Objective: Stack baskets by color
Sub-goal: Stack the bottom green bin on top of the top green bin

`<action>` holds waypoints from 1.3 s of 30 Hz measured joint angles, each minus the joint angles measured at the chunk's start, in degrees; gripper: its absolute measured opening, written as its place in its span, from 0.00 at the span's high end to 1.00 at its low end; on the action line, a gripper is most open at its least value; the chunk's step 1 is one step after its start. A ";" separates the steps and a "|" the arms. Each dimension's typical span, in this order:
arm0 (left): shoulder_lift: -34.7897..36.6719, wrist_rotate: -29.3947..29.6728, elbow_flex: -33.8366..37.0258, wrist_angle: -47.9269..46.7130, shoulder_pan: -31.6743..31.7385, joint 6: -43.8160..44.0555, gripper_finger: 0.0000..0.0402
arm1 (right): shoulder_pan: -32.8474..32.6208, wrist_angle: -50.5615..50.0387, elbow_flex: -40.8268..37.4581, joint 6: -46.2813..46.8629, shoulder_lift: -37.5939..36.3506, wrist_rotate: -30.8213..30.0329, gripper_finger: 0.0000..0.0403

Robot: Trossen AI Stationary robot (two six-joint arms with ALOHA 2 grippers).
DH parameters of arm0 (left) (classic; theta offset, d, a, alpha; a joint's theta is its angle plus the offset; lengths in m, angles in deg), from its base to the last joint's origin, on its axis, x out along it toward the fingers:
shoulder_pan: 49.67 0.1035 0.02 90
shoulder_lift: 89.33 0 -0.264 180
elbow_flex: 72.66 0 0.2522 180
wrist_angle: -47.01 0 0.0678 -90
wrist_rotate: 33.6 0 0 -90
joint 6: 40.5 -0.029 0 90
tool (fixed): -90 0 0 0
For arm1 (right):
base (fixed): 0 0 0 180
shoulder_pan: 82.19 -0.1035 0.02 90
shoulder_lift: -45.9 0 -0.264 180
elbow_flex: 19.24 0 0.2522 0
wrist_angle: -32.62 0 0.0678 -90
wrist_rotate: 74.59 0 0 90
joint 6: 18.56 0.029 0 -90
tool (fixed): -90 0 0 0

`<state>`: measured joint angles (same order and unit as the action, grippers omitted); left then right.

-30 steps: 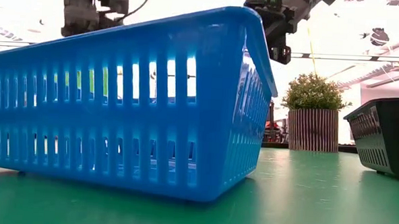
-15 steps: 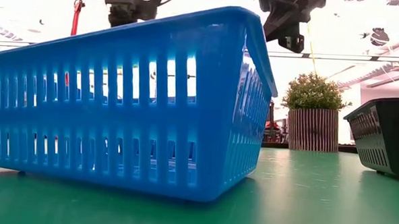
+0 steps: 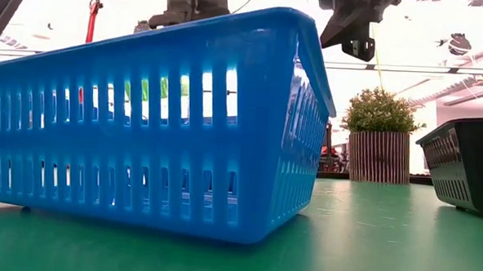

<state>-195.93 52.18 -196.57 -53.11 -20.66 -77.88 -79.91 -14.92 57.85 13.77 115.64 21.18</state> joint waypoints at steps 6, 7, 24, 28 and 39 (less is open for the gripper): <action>-3.54 -0.92 0.00 2.05 -0.15 -0.55 0.99 | -0.52 -1.73 0.00 0.00 0.05 -0.05 1.00; -4.13 -1.08 0.00 2.68 -0.17 -0.55 0.99 | -0.54 -2.05 0.00 0.02 0.04 -0.04 1.00; -10.97 -7.20 0.00 7.56 0.09 3.29 0.98 | -0.52 -5.92 0.00 -0.16 -4.04 -3.67 1.00; -12.37 -7.35 0.00 7.80 0.24 4.56 0.97 | -0.52 -6.44 0.00 -0.04 -4.91 -4.43 1.00; -14.53 -8.01 0.04 8.45 1.36 6.90 0.99 | -0.52 -7.45 0.00 -0.20 -5.65 -4.47 1.00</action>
<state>-210.46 44.17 -196.53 -44.66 -19.30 -70.98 -80.43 -22.37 57.85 13.57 109.99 16.71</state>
